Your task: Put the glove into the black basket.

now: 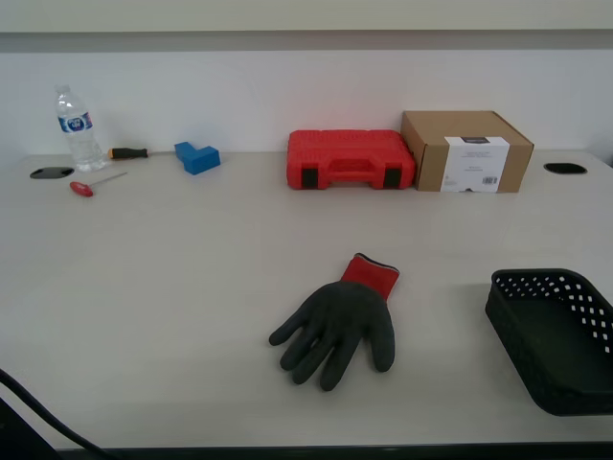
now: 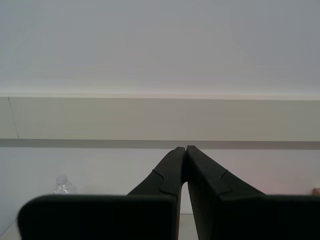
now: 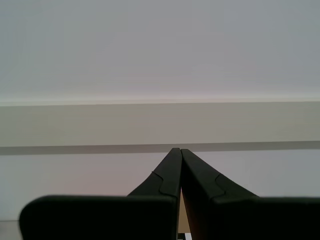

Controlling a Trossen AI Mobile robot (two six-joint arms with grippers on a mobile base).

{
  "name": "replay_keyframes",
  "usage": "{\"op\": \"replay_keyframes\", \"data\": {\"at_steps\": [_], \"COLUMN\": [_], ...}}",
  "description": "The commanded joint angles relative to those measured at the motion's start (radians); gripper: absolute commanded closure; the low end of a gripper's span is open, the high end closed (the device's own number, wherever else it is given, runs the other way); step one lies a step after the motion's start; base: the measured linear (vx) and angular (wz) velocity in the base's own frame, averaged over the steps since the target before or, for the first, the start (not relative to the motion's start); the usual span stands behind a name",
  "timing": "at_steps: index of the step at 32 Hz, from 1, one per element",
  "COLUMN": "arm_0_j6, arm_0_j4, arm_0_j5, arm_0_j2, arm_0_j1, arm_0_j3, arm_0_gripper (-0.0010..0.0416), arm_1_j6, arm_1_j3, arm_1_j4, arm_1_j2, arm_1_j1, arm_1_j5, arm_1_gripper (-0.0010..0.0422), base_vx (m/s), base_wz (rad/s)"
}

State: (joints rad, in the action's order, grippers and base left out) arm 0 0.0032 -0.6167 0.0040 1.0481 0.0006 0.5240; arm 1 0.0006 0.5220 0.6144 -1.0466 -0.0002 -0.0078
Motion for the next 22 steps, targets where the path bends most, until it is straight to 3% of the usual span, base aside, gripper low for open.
{"op": "replay_keyframes", "data": {"at_steps": [1,22], "arm_0_j6": [0.000,0.000], "arm_0_j4": [-0.002,-0.002], "arm_0_j5": [0.000,0.000], "arm_0_j2": [0.000,0.000], "arm_0_j1": [0.000,0.000], "arm_0_j3": [0.000,0.000], "arm_0_gripper": [0.0405,0.0405], "arm_1_j6": [0.000,0.000], "arm_1_j3": [0.002,0.002], "arm_1_j4": [0.000,0.000], "arm_1_j2": [0.000,0.000], "arm_1_j1": [0.000,0.000], "arm_1_j5": [-0.003,-0.003], "arm_1_gripper": [0.0412,0.0412], "base_vx": [0.000,0.000], "base_wz": [0.000,0.000]}}
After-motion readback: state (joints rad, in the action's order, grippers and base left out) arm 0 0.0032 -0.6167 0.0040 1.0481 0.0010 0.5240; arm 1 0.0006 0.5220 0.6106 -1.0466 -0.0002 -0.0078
